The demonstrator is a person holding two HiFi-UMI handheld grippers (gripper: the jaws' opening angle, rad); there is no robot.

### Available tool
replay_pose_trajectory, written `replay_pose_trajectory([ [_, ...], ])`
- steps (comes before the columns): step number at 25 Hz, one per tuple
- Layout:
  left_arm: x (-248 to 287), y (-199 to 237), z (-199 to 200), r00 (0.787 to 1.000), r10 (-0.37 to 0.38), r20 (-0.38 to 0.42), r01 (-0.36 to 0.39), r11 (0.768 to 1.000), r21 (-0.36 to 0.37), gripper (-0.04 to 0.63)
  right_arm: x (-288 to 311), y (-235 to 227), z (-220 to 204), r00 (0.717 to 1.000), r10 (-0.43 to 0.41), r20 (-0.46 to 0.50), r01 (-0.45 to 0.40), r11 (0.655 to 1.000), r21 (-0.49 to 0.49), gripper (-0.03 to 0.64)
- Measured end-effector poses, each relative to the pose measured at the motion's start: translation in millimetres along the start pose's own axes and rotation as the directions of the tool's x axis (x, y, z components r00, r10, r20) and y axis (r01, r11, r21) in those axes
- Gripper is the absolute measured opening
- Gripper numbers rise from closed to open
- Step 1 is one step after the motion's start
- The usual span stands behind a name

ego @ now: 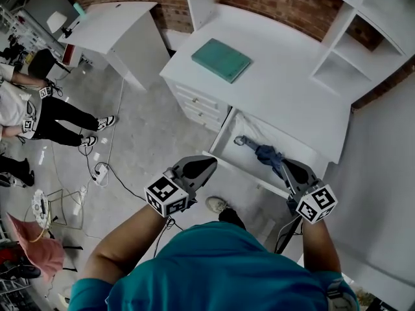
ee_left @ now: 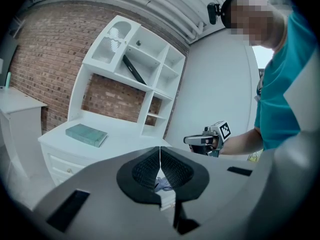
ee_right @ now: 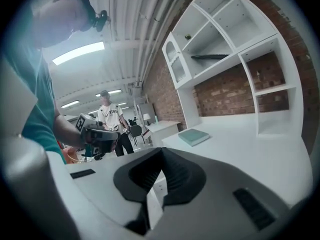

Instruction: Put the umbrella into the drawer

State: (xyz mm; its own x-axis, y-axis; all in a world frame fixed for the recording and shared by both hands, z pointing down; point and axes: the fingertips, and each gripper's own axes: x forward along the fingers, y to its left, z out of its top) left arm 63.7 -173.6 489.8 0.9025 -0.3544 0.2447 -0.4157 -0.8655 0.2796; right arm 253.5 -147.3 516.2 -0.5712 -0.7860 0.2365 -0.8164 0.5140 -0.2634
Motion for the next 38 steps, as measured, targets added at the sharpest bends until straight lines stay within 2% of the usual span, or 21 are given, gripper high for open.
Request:
replay_pose_trajectory([
  [7, -9, 1, 5, 1.0, 0.013, 0.017, -0.013, 1.0, -0.005, 0.018, -1, 8, 0, 1.0, 0.021, 0.008, -0.021, 1.0, 0.009, 0.023],
  [19, -20, -1, 7, 1.0, 0.009, 0.026, -0.009, 1.0, 0.004, 0.017, -2, 16, 3, 1.0, 0.009, 0.02, -0.009, 1.0, 0.004, 0.021],
  [38, -22, -3, 7, 0.999, 0.001, 0.037, -0.001, 1.0, 0.009, 0.018, 1, 27, -3, 1.0, 0.012, -0.007, -0.012, 1.0, -0.01, 0.02],
])
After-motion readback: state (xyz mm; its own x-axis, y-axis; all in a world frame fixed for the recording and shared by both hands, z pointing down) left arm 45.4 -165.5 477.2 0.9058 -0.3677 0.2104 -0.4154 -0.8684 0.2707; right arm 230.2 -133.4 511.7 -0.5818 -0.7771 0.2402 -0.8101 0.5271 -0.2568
